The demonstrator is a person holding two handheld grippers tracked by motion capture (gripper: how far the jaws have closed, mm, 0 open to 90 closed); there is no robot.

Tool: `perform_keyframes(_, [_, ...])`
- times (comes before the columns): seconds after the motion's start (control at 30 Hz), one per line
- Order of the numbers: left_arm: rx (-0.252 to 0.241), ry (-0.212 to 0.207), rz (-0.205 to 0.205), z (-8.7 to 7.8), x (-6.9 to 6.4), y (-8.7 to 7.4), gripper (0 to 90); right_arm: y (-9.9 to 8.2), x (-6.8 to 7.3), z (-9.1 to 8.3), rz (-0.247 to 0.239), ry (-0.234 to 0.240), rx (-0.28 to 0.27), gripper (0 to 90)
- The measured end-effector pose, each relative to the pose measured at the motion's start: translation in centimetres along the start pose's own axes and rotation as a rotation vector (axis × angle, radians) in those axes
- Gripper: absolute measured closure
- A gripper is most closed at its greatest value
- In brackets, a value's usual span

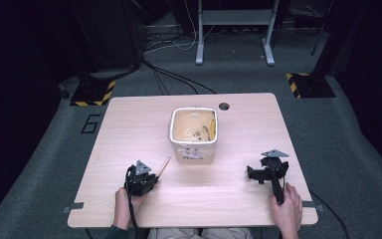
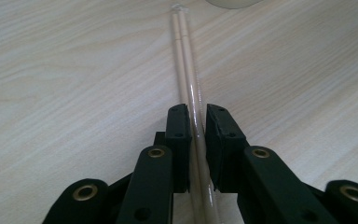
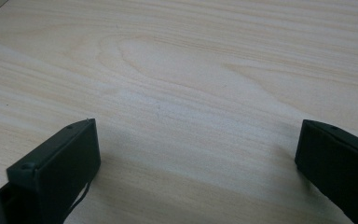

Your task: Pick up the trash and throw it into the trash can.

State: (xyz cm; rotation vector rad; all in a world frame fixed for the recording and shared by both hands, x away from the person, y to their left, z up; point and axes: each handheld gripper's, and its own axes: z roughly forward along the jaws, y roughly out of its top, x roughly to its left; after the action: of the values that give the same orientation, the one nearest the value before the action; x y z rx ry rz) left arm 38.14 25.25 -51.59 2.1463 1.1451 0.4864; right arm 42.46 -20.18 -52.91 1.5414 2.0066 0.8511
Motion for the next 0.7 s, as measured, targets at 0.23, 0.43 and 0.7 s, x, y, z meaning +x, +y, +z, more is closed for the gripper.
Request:
perform_keyframes(0.23, [0.008, 0.025, 0.005, 0.1, 0.0, 0.3, 84.3, 0.0, 0.0, 0.0, 0.000, 0.000, 0.000, 0.0])
perform_keyframes(0.43, [0.006, 0.041, 0.004, -0.1, 0.2, 0.4, 84.5, 0.0, 0.0, 0.0, 0.000, 0.000, 0.000, 0.0])
perform_keyframes(0.7, [-0.030, 0.043, -0.013, -1.0, 0.5, 0.3, 84.5, 0.0, 0.0, 0.0, 0.000, 0.000, 0.000, 0.0])
